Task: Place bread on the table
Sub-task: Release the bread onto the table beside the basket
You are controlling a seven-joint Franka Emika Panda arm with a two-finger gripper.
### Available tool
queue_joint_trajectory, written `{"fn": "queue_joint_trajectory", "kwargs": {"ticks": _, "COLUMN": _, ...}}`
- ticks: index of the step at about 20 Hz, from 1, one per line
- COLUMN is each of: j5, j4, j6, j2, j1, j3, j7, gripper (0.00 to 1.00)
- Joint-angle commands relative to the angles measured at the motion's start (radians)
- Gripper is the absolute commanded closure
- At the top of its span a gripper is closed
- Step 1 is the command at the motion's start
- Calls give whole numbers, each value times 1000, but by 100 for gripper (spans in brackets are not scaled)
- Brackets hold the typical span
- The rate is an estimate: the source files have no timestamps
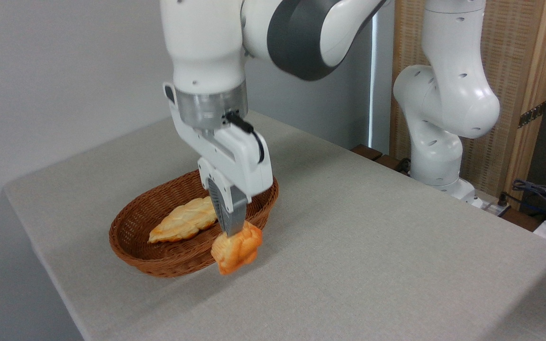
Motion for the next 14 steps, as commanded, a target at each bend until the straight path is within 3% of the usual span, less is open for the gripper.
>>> {"fn": "queue_joint_trajectory", "kwargs": {"ticks": 1, "j5": 21, "j4": 7, "j6": -8, "j2": 19, "j1": -8, "j3": 5, "j7": 3, "gripper": 0}}
{"fn": "queue_joint_trajectory", "kwargs": {"ticks": 14, "j5": 6, "j4": 43, "j6": 4, "j2": 10, "j1": -22, "j3": -16, "j7": 0, "gripper": 0}}
